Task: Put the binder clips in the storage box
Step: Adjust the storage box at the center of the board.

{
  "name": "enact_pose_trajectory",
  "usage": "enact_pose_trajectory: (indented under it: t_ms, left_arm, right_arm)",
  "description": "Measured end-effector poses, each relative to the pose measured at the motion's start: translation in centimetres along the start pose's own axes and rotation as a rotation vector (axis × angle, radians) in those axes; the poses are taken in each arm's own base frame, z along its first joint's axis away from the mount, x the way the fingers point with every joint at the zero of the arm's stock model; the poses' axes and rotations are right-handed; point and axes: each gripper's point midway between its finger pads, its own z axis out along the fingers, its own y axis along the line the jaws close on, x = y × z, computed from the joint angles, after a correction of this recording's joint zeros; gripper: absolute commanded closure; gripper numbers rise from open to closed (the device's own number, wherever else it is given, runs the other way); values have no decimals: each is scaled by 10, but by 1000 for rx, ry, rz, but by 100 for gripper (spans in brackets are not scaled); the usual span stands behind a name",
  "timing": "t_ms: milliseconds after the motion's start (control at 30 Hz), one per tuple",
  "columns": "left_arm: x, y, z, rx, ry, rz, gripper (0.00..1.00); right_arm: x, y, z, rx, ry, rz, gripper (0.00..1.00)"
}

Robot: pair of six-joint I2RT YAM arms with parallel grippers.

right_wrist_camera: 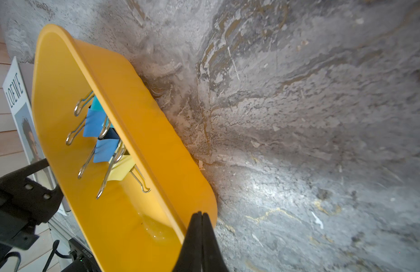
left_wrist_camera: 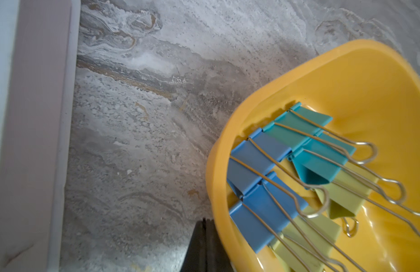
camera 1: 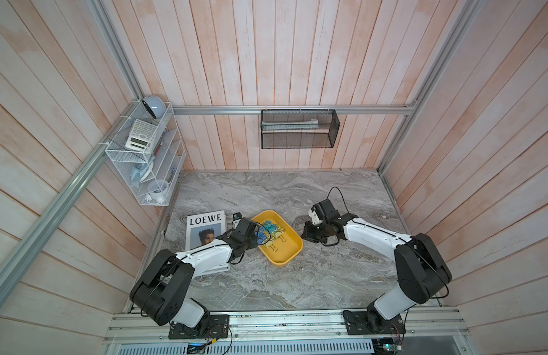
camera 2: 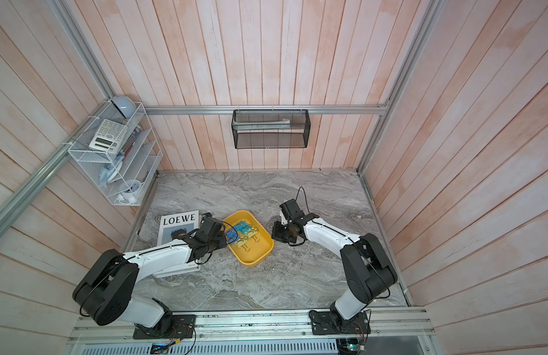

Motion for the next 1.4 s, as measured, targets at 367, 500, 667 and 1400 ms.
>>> enact_pose_trajectory:
  t_ms: [367,500,667,1400]
  left_arm:
    - [-17,-26,10,60,-7,70,90]
    - [-21,-38,14,87,-3,95,90]
    - [-14,-49,23,106,16,133,89]
    - [-37,-45,-29,141,-88,124,30]
  right_arm:
    - [26,-4,1,-7,35,-20,97]
    - [28,-2,-7,-19,24,-27,97]
    - [33,-1,-16,-25,21,-33,97]
    - [10,9,-58,10,-28,-125,77]
